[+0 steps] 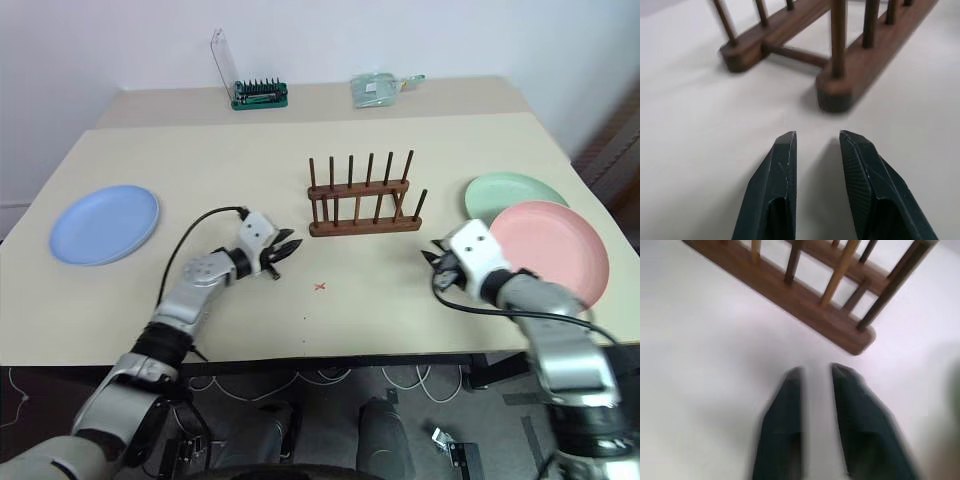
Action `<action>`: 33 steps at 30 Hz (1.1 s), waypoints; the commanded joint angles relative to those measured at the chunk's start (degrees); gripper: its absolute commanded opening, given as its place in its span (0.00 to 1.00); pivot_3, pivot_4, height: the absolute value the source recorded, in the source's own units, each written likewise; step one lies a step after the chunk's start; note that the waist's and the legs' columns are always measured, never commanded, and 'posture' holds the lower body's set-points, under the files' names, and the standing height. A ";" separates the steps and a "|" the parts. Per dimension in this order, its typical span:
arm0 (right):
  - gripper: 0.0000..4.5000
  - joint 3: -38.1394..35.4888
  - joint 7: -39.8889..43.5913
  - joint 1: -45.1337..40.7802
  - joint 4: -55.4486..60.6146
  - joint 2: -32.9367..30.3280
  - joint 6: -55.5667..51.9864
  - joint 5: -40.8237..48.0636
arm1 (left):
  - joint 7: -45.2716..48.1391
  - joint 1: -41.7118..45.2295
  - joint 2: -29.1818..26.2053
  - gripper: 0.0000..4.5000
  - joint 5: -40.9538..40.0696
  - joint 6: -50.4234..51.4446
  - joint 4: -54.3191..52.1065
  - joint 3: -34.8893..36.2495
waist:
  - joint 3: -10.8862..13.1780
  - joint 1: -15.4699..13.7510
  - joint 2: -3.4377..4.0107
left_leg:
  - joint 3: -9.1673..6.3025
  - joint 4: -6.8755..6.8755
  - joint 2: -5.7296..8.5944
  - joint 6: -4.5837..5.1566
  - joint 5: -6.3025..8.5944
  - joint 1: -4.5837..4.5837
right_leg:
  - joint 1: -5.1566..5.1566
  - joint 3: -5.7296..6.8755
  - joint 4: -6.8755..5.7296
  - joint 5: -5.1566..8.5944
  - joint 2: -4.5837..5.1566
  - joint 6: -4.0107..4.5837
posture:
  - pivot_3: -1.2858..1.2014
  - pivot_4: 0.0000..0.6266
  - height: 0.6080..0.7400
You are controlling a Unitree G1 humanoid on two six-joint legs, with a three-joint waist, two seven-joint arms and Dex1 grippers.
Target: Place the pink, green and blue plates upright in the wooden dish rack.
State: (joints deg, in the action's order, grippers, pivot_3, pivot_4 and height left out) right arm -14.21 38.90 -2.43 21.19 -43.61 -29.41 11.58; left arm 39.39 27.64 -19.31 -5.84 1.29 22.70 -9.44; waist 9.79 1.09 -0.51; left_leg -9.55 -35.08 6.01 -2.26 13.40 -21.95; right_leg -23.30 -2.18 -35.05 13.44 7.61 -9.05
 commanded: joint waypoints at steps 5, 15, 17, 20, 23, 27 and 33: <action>0.73 -13.05 -0.02 10.39 5.12 -3.21 -4.71 0.48 | 17.31 -5.22 -4.11 0.30 -6.36 2.58 -14.06 -3.49 | 0.05 -2.05 -0.14 | -0.04 -0.18 0.07 0.01 0.00 -0.37 | -0.14 0.02 0.09 -0.13 0.08 0.20 | 0.52 0.24 1.00; 0.73 -4.99 -11.88 13.00 -1.72 0.38 -5.33 -9.94 | 19.32 -2.69 0.76 0.30 -5.54 3.85 -14.09 -6.33 | 0.08 -1.78 -0.16 | 0.03 -0.21 0.06 0.02 0.01 -0.39 | -0.18 0.03 0.12 -0.13 0.09 0.22 | 0.52 0.24 1.00; 0.61 -4.66 -12.12 12.79 -1.76 1.00 -5.19 -9.45 | 19.48 -2.73 0.73 0.30 -5.72 3.88 -13.96 -6.31 | 0.08 -1.78 -0.16 | 0.02 -0.19 0.06 0.02 0.01 -0.39 | -0.19 0.02 0.11 -0.13 0.08 0.23 | 0.52 0.24 1.00; 0.32 -3.19 -12.66 13.06 -2.23 1.04 -3.91 -10.64 | 19.34 -2.77 0.79 0.30 -5.09 3.40 -13.39 -6.85 | 0.08 -1.84 -0.16 | 0.00 -0.20 0.06 0.02 0.00 -0.40 | -0.19 0.03 0.11 -0.13 0.09 0.22 | 0.52 0.24 1.00; 0.01 -3.10 -13.10 13.67 -2.03 0.83 -3.00 -11.70 | 19.31 -2.76 0.91 0.30 -5.03 3.44 -13.34 -6.80 | 0.08 -1.78 -0.17 | 0.00 -0.21 0.07 0.02 0.00 -0.40 | -0.18 0.03 0.12 -0.13 0.09 0.22 | 0.52 0.24 1.00; 0.01 -5.03 -12.80 14.37 -0.92 -0.13 -0.72 -12.45 | 19.23 -2.83 0.99 0.30 -4.67 3.30 -13.07 -6.83 | 0.08 -1.81 -0.21 | -0.02 -0.22 0.07 0.02 0.00 -0.39 | -0.15 0.03 0.11 -0.13 0.08 0.21 | 0.52 0.24 1.00; 0.01 -12.85 -5.25 13.87 3.34 -4.94 6.35 -8.13 | 18.86 -2.65 1.34 0.30 -4.44 3.29 -12.73 -6.77 | 0.10 -1.76 -0.16 | 0.00 -0.22 0.07 0.02 0.00 -0.39 | -0.16 0.03 0.11 -0.13 0.08 0.20 | 0.52 0.24 1.00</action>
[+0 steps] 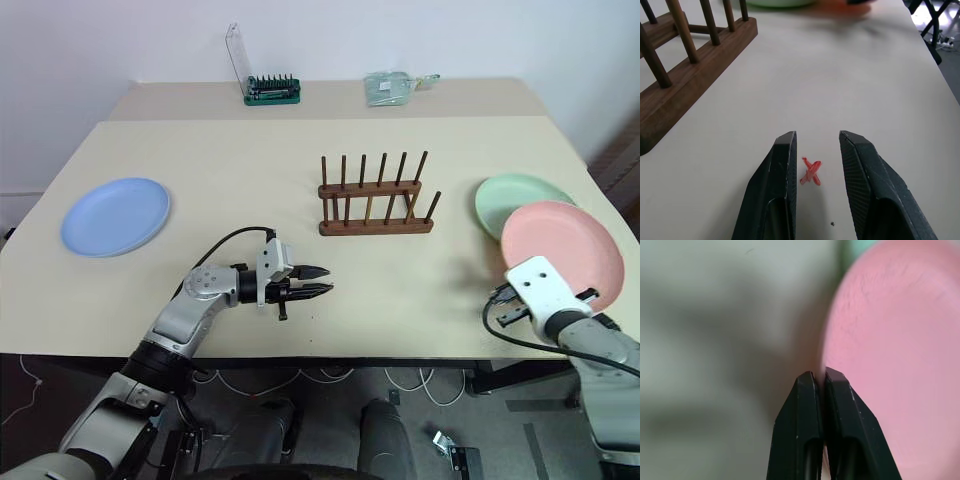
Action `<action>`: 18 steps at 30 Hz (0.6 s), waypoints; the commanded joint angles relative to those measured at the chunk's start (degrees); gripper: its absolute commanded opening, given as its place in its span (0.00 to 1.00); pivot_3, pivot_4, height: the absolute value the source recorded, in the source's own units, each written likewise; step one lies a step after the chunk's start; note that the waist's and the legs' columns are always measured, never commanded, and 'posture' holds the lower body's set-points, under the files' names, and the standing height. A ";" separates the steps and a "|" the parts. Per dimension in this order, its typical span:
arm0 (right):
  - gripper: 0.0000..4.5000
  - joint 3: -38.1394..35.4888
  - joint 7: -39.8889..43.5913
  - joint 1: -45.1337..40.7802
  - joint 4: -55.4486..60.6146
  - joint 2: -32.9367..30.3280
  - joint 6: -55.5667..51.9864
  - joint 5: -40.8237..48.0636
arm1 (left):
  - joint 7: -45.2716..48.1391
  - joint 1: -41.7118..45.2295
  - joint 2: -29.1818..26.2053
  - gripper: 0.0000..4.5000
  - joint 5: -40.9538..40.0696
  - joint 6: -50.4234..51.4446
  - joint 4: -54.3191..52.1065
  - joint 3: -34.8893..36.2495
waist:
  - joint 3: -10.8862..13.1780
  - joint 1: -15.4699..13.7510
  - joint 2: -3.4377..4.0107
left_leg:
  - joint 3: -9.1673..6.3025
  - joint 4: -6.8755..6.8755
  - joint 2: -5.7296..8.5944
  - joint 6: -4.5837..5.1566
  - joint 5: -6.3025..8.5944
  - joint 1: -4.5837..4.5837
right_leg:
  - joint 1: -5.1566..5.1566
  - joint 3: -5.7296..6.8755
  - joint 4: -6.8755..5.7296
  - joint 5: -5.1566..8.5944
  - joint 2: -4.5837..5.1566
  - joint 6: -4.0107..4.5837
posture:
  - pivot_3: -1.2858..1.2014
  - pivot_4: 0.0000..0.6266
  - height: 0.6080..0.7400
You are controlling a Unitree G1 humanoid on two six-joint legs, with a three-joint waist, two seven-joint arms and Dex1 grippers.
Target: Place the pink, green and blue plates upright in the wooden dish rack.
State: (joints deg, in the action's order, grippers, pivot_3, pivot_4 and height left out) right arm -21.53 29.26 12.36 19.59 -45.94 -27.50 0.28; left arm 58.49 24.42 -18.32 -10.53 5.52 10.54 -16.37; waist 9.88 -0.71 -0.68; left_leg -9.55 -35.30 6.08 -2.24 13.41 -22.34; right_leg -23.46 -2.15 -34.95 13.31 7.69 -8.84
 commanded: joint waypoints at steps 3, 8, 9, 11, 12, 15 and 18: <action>0.01 -9.06 9.02 -6.37 8.24 -3.73 4.62 10.98 | -0.55 0.94 0.53 0.30 0.42 -0.98 -0.26 0.29 | 0.02 0.34 0.01 | 0.02 0.01 -0.01 0.00 0.00 0.00 | -0.01 0.00 0.00 0.00 -0.01 -0.01 | 0.52 0.24 1.00; 0.01 -6.19 10.52 -27.86 6.57 -0.55 -4.15 30.03 | -1.39 1.40 0.74 0.30 0.64 -1.10 -0.02 0.62 | 0.17 1.12 -0.07 | 0.00 -0.03 -0.10 0.00 -0.01 0.05 | 0.05 0.06 -0.01 0.00 -0.04 -0.01 | 0.52 0.24 1.00; 0.01 -4.84 10.59 -31.51 5.30 0.45 -5.64 32.60 | -1.61 1.40 0.72 0.30 0.69 -1.12 -0.08 0.68 | 0.18 1.14 -0.10 | -0.04 -0.03 -0.12 0.00 -0.01 0.00 | 0.04 0.12 0.01 -0.06 -0.04 0.08 | 0.52 0.24 1.00; 0.01 -2.82 10.53 -38.44 1.42 3.34 -9.63 38.17 | -2.26 1.15 0.66 0.30 0.66 -0.91 -0.58 1.09 | 0.20 1.11 -0.14 | -0.12 0.00 -0.09 0.00 -0.01 -0.03 | 0.02 0.14 0.03 -0.07 -0.03 0.09 | 0.52 0.24 1.00; 0.01 -1.99 10.39 -41.81 -0.92 4.93 -11.83 41.20 | -2.66 0.97 0.62 0.30 0.59 -0.73 -0.95 1.35 | 0.24 1.25 -0.17 | -0.15 0.00 -0.06 0.00 -0.01 -0.04 | 0.03 0.15 0.03 -0.07 -0.02 0.09 | 0.52 0.24 1.00; 0.01 1.07 12.61 -47.66 -8.02 7.63 -14.58 43.97 | -4.08 -0.07 -0.01 0.30 0.54 -0.07 -2.48 2.09 | 0.27 1.24 -0.12 | -0.16 -0.01 -0.04 0.00 -0.01 -0.06 | -0.01 0.14 0.02 -0.08 -0.01 0.10 | 0.52 0.24 1.00; 0.01 1.46 12.52 -50.88 -13.82 9.08 -16.08 45.66 | -5.02 -1.38 -0.63 0.30 0.23 0.71 -4.09 2.65 | 0.28 1.13 -0.10 | -0.22 0.06 -0.02 0.00 -0.01 -0.08 | -0.06 0.17 -0.01 -0.08 -0.01 0.11 | 0.52 0.24 1.00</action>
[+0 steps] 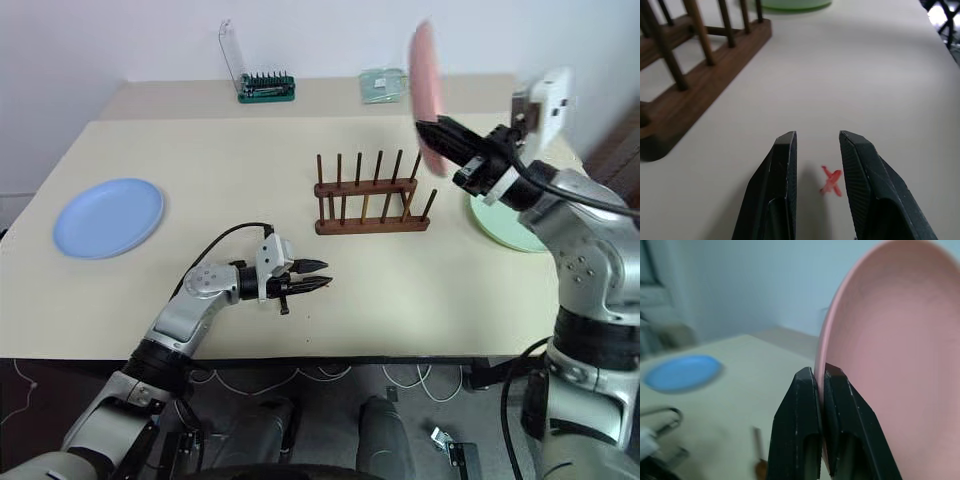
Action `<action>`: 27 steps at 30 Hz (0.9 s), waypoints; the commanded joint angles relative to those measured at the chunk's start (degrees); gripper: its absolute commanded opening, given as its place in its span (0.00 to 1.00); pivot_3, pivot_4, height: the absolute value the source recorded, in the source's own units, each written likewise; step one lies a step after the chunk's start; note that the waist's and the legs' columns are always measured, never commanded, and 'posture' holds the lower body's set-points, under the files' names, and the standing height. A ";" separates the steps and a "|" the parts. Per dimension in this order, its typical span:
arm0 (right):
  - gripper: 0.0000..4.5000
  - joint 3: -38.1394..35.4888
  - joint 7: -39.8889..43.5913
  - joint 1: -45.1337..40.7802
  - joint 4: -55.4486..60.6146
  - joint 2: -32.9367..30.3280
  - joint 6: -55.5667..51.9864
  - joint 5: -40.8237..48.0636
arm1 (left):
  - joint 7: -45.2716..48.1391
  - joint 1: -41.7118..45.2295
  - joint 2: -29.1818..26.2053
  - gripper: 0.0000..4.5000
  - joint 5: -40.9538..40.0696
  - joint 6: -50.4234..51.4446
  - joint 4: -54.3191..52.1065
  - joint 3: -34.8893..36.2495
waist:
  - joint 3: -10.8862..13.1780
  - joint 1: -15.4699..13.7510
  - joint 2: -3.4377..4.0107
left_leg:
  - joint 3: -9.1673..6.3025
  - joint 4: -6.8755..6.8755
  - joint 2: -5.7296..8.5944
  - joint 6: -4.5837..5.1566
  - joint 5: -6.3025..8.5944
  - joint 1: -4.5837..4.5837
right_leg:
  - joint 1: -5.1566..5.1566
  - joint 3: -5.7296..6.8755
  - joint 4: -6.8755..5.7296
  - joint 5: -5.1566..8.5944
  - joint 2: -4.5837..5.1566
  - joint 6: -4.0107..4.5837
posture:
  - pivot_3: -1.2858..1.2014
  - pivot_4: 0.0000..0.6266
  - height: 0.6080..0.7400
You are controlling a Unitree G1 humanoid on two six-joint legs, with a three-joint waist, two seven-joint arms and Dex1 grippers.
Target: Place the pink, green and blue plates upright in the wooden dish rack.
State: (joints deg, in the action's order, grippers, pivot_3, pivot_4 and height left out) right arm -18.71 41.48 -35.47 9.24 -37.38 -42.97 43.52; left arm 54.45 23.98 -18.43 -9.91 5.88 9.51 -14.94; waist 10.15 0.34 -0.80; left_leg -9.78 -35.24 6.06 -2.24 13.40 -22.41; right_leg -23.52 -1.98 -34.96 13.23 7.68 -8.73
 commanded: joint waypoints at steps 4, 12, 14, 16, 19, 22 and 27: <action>0.01 -1.00 1.97 -5.20 -7.66 0.99 -1.52 4.05 | -1.84 -2.33 -1.19 0.30 -0.71 1.46 -4.96 1.76 | 0.03 0.16 0.08 | 0.01 0.02 0.03 0.00 0.00 -0.02 | -0.05 -0.01 -0.02 0.00 0.02 0.00 | 0.52 0.24 1.00; 0.01 -1.74 2.55 -6.88 -12.59 1.30 -3.93 6.15 | -2.74 -3.53 -2.01 0.30 -0.93 2.45 -6.58 2.29 | 0.03 0.39 0.11 | 0.05 0.01 0.03 0.00 0.00 0.00 | -0.09 -0.02 -0.10 -0.01 -0.01 0.00 | 0.52 0.24 1.00; 0.01 -3.13 1.65 -7.18 -13.92 1.66 -5.29 7.88 | -2.72 -3.42 -2.07 0.30 -0.94 2.50 -6.57 2.14 | 0.03 0.37 0.11 | 0.05 0.02 0.03 0.00 0.00 0.00 | -0.10 -0.02 -0.10 -0.01 -0.01 0.00 | 0.52 0.24 1.00; 0.01 -3.80 1.00 -7.42 -15.17 1.85 -5.84 8.47 | -2.56 -3.32 -2.16 0.30 -0.96 2.43 -6.45 2.07 | 0.03 0.32 0.11 | 0.05 0.01 0.03 -0.01 0.00 0.00 | -0.09 -0.02 -0.10 -0.01 -0.01 0.01 | 0.52 0.24 1.00; 0.01 -5.15 -0.68 -8.63 -19.68 2.13 -6.02 8.62 | -2.24 -2.87 -2.20 0.30 -0.82 2.18 -5.97 1.87 | 0.03 0.38 0.11 | 0.06 0.01 0.03 -0.01 0.00 0.00 | -0.09 -0.03 -0.09 -0.01 -0.01 0.01 | 0.52 0.24 1.00; 0.01 -5.64 -0.72 -9.09 -21.92 2.01 -5.75 8.44 | -2.11 -2.59 -2.16 0.30 -0.69 1.96 -5.63 1.81 | 0.02 0.38 0.14 | 0.06 0.01 0.03 -0.01 0.00 0.00 | -0.11 -0.03 -0.11 -0.01 -0.01 0.01 | 0.52 0.24 1.00; 0.40 -4.99 -0.60 -7.98 -22.62 1.70 -2.18 5.14 | -2.06 -2.62 -2.18 0.30 -0.68 2.00 -5.54 1.83 | 0.02 0.39 0.15 | 0.08 0.01 0.03 -0.01 -0.01 0.00 | -0.11 -0.04 -0.11 -0.02 -0.01 0.01 | 0.52 0.24 1.00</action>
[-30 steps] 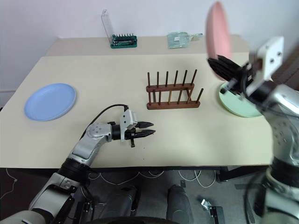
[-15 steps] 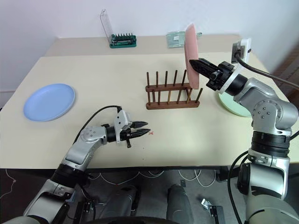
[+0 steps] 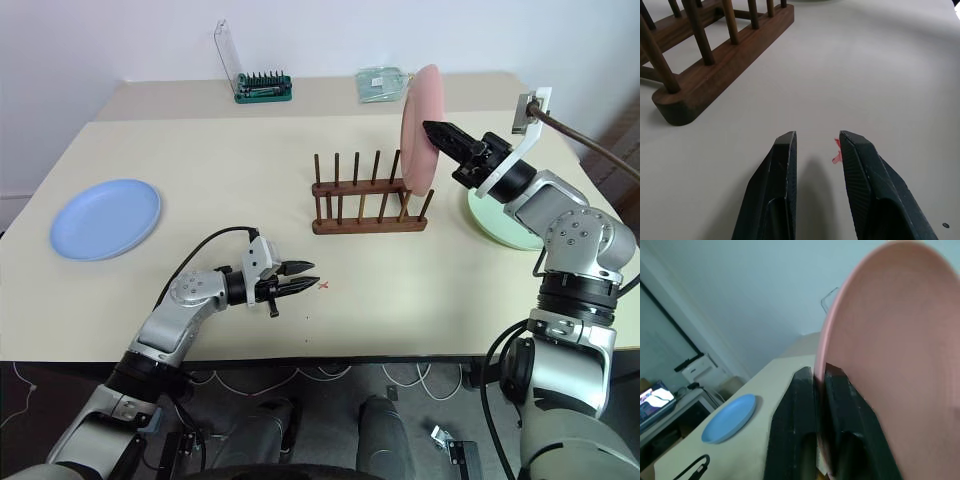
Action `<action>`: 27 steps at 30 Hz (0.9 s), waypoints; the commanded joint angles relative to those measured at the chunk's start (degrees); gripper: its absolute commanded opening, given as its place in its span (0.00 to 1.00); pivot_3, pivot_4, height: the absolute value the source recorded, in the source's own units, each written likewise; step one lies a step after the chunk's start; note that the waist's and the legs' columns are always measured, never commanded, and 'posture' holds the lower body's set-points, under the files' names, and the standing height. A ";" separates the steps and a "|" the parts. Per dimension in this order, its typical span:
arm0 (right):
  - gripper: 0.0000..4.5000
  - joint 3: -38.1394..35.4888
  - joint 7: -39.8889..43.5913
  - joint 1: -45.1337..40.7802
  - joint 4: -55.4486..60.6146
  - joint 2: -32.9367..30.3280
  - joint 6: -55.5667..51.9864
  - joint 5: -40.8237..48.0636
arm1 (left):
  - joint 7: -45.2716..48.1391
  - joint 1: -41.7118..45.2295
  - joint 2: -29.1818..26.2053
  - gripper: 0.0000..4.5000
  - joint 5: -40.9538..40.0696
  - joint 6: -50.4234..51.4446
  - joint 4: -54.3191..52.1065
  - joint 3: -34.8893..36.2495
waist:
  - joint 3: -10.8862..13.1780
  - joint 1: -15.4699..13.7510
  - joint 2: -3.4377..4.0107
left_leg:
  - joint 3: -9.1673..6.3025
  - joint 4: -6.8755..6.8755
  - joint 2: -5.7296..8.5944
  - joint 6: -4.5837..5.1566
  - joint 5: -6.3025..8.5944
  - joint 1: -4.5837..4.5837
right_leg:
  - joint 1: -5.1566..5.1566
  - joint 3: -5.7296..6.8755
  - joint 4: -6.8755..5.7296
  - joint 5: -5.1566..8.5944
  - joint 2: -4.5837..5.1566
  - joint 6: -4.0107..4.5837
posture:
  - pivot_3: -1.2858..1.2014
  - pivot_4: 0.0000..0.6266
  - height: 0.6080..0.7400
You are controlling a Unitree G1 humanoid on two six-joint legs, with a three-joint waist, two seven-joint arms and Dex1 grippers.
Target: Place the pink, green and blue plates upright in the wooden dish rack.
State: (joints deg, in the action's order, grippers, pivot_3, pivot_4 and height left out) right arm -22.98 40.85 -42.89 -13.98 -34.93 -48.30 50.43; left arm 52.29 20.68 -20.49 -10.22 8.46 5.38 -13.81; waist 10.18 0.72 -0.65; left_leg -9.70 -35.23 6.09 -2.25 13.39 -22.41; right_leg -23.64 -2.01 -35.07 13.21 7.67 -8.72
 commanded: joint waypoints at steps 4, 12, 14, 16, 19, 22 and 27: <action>0.75 -0.28 -2.12 -1.04 -1.32 -1.16 8.78 -7.10 | 0.04 0.59 -0.16 0.30 -0.38 -0.43 -1.43 0.74 | -0.01 0.00 0.00 | 0.01 0.00 0.00 0.00 0.00 0.00 | 0.00 0.00 0.00 0.00 0.00 0.00 | 0.52 0.24 1.00; 0.75 -4.63 -5.42 4.27 2.78 -7.60 18.19 -14.93 | -0.34 0.11 -0.29 0.30 -0.20 -0.61 -2.07 0.73 | 0.01 -0.31 0.05 | -0.02 0.00 0.02 0.00 0.00 -0.01 | 0.01 0.00 0.00 0.00 0.01 -0.01 | 0.52 0.24 1.00; 0.75 -4.75 -5.41 8.61 3.82 -10.12 20.48 -18.00 | -0.45 -0.04 -0.15 0.30 -0.28 -0.51 -2.12 0.60 | 0.01 -0.25 0.05 | 0.00 -0.01 0.05 0.00 0.00 -0.02 | 0.02 0.00 0.01 0.00 0.03 -0.01 | 0.52 0.24 1.00; 0.75 -1.00 -4.63 15.43 4.52 -13.62 24.86 -25.30 | -0.24 0.14 0.10 0.30 -0.52 -0.32 -1.81 0.40 | 0.00 -0.19 0.05 | 0.01 -0.01 0.05 0.00 0.00 -0.02 | 0.02 -0.01 0.00 0.00 0.02 -0.01 | 0.52 0.24 1.00; 0.75 7.71 -3.10 22.20 3.48 -17.39 32.10 -36.11 | 0.49 0.99 0.45 0.30 -0.34 -0.81 -0.75 -0.10 | -0.03 0.25 0.10 | 0.08 -0.02 0.05 0.00 0.00 0.04 | 0.05 -0.01 0.00 0.01 0.00 -0.01 | 0.52 0.24 1.00; 0.75 13.19 -3.55 22.85 0.44 -17.38 36.40 -42.37 | 0.69 1.98 0.83 0.30 0.19 -1.56 0.33 -0.41 | -0.05 1.12 0.31 | 0.34 -0.03 0.00 -0.01 -0.01 0.16 | 0.03 -0.24 -0.06 0.00 -0.02 -0.02 | 0.52 0.24 1.00; 0.75 19.09 -5.61 20.30 -7.89 -16.48 40.99 -49.95 | 0.61 1.81 0.88 0.30 0.18 -1.55 0.07 -0.48 | -0.05 1.36 0.34 | 0.36 -0.06 -0.01 -0.02 -0.03 0.18 | 0.04 -0.31 -0.10 0.00 -0.02 -0.02 | 0.52 0.24 1.00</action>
State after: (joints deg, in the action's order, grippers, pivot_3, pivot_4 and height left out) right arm -4.24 36.23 -21.10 -20.21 -51.07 -9.11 2.58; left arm 52.83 22.53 -19.52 -10.06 7.85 6.39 -14.67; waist 10.13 2.07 -0.32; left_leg -9.35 -35.29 6.09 -2.28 13.36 -22.24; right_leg -23.60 -2.32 -35.16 13.21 7.66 -8.74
